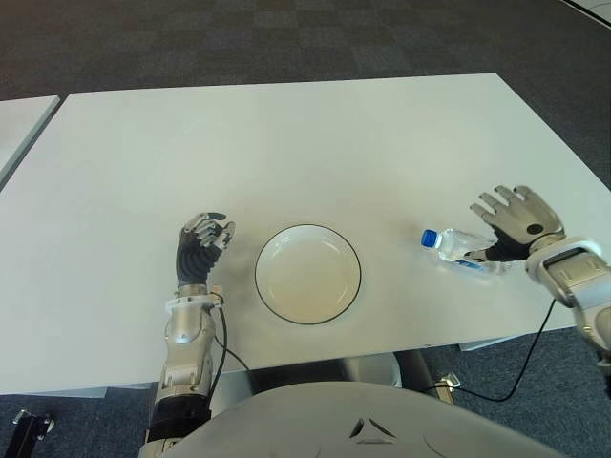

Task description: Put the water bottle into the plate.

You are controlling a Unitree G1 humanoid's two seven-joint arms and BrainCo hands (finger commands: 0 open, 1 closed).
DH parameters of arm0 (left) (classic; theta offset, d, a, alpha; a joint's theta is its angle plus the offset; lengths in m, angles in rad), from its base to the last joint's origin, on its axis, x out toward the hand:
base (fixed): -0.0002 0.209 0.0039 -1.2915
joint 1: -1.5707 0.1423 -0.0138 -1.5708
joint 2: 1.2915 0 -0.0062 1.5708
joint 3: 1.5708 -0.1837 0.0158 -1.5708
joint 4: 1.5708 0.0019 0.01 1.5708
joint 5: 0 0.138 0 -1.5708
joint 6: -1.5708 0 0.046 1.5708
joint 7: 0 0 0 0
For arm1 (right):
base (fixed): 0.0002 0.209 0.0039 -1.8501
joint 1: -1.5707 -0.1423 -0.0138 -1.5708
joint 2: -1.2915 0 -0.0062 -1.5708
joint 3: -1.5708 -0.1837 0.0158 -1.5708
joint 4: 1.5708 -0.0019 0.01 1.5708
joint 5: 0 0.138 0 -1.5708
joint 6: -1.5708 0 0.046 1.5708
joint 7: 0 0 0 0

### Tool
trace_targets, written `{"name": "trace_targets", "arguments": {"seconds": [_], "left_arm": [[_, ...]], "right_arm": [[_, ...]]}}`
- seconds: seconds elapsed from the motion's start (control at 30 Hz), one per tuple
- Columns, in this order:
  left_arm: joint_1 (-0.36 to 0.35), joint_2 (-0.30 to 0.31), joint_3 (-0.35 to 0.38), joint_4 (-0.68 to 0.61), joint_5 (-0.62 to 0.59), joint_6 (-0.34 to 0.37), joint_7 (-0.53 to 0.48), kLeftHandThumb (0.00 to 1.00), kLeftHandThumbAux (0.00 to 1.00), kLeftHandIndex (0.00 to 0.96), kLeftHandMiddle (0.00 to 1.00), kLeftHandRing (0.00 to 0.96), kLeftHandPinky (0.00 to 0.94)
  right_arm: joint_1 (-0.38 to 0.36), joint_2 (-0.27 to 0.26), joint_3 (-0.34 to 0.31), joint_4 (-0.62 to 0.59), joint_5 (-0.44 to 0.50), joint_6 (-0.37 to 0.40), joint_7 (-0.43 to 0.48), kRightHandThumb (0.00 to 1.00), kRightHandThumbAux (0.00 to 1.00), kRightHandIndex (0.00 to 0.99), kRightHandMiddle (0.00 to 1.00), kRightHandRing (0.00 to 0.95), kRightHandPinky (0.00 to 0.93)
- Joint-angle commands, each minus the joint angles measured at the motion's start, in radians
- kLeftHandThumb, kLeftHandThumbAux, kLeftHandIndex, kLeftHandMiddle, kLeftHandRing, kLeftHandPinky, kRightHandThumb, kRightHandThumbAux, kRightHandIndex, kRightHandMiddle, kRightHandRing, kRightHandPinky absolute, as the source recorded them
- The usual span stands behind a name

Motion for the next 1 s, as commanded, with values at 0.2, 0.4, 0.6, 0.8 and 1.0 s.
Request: {"name": "trace_targets", "arguments": {"seconds": [0.2,0.4,0.6,0.8,1.0], "left_arm": [[0.007,-0.012,0.018,-0.021,-0.013,0.045,0.013,0.708,0.713,0.433,0.669,0.656,0.633],[0.023,-0.028,0.017,-0.061,-0.004,0.052,0.022,0.708,0.712,0.433,0.655,0.640,0.614],[0.028,-0.032,0.019,-0.084,-0.014,0.081,0.018,0.708,0.712,0.433,0.654,0.637,0.621],[0.032,-0.038,0.019,-0.099,-0.008,0.096,0.024,0.708,0.712,0.433,0.654,0.637,0.614],[0.032,-0.041,0.022,-0.098,0.000,0.092,0.031,0.708,0.712,0.433,0.647,0.633,0.606]], "right_arm": [[-0.003,0.034,0.026,-0.016,-0.013,0.052,0.028,0.581,0.211,0.000,0.000,0.000,0.000],[0.007,0.010,0.062,-0.043,-0.083,0.044,0.017,0.563,0.207,0.000,0.000,0.000,0.000],[0.004,-0.042,0.108,-0.067,-0.155,-0.006,0.027,0.539,0.219,0.000,0.000,0.000,0.000],[-0.015,-0.059,0.205,0.001,-0.263,-0.043,-0.015,0.510,0.293,0.000,0.000,0.000,0.000],[-0.050,-0.077,0.270,0.046,-0.304,-0.072,-0.023,0.476,0.395,0.000,0.000,0.000,0.000]]}}
